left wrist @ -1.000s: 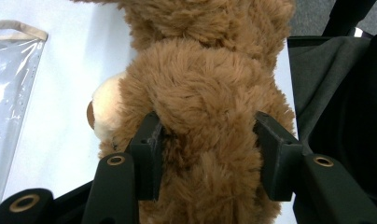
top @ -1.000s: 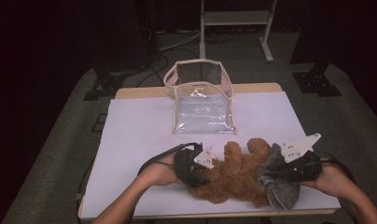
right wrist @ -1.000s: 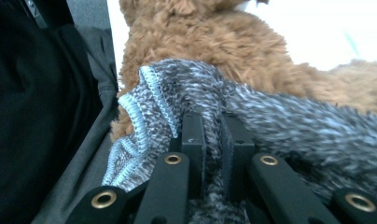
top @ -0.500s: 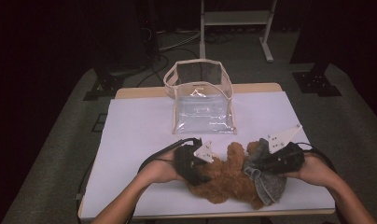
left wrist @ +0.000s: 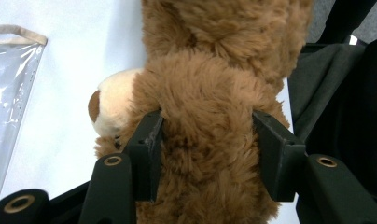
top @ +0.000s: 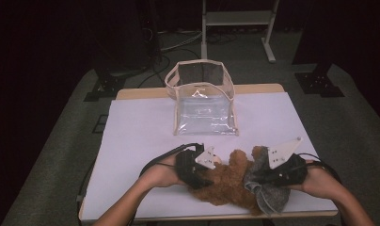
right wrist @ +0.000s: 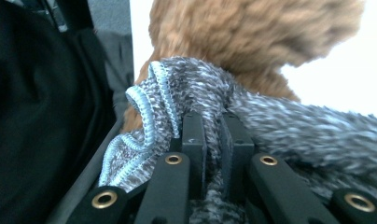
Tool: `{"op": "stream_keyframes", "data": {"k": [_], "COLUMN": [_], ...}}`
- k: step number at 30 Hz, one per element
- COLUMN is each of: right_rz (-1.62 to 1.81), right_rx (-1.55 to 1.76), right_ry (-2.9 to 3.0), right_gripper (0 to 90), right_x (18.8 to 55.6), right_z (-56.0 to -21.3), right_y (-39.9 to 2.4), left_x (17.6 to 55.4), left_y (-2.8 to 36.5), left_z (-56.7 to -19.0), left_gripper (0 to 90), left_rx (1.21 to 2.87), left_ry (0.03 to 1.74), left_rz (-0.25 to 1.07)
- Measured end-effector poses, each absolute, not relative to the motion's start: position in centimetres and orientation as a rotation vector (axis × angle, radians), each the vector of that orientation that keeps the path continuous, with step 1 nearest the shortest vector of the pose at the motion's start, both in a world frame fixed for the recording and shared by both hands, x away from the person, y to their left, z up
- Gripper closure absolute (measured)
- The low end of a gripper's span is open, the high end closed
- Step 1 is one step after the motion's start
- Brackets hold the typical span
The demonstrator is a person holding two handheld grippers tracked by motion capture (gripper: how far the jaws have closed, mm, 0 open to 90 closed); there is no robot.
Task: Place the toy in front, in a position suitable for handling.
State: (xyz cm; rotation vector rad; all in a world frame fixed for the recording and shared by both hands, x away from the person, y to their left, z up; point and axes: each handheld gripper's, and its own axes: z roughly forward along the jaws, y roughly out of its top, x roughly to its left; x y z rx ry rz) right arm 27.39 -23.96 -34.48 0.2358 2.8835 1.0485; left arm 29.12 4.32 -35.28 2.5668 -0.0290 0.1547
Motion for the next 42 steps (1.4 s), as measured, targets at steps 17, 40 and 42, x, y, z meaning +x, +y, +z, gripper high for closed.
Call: {"op": "stream_keyframes", "data": {"k": [17,40,42], "right_rz": [1.067,1.146,1.149], "right_rx": [0.330,0.397,0.386], "right_ry": [2.894,2.900,2.903], "right_gripper": [81.4,81.5,81.4], "right_x": [28.1,26.8,26.7], "right_z": [-34.2,-36.3,-36.3], "right_y": [-27.9,-28.4,-28.5], "left_x": [28.8,28.6,28.4], "left_y": [4.3,3.9,4.0], "left_z": [-35.4,-34.7,-35.1], "left_gripper": [48.4,47.5,50.2], "left_rx": [2.569,2.558,2.554], "left_ry": [-0.046,-0.055,-0.069], "left_rz": [0.164,0.140,0.123]}}
